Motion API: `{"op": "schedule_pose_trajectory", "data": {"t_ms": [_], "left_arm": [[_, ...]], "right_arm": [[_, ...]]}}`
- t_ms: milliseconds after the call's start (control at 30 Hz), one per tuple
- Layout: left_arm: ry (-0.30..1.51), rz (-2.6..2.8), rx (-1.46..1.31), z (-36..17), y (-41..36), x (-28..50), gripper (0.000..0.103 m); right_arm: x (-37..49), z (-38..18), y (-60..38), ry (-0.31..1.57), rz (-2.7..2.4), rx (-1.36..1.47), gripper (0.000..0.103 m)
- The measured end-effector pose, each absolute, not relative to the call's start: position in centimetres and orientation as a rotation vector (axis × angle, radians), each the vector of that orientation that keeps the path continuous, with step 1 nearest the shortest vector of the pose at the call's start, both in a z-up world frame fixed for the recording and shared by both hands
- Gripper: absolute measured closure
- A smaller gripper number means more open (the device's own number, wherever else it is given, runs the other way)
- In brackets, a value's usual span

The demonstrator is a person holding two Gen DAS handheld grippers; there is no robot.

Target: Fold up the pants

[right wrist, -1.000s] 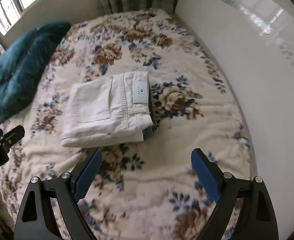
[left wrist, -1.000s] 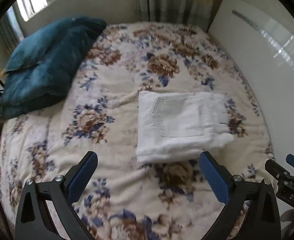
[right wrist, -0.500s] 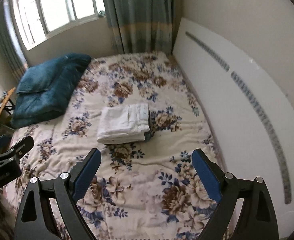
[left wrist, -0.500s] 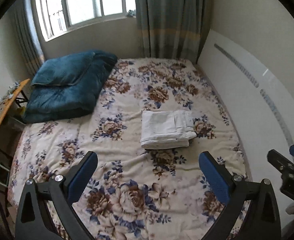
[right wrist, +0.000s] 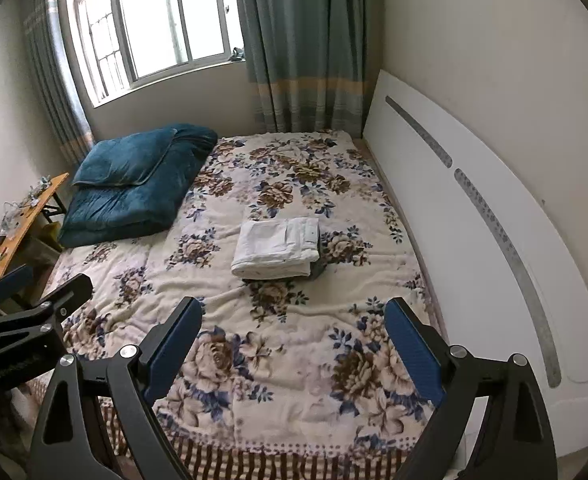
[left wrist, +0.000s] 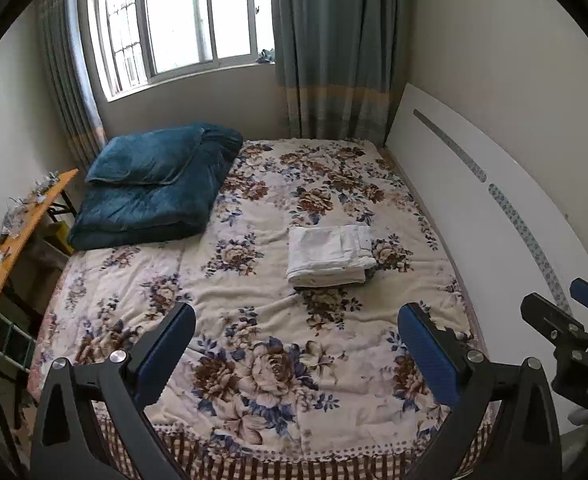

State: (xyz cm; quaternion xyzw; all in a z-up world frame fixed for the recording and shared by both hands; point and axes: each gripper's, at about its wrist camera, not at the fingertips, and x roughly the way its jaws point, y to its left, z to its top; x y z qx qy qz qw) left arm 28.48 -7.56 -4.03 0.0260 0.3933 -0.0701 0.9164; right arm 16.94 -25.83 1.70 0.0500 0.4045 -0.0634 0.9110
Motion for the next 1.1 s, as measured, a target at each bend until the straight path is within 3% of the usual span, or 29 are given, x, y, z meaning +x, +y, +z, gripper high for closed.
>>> {"op": "schedule_pose_trajectory", "data": {"t_ms": [533, 1100], "left_arm": [[0.790, -0.133, 0.055, -3.2, -7.6, 25.8, 0.000], [0.868, -0.102, 0.065, -9.1, -10.4, 36.5, 0.000]], "right_arm": [[14.2, 3.5, -25.3, 0.809, -0.132, 0.109, 0.008], [27.8, -2.9, -27.9, 0.873, -0.199, 0.092, 0.005]]}}
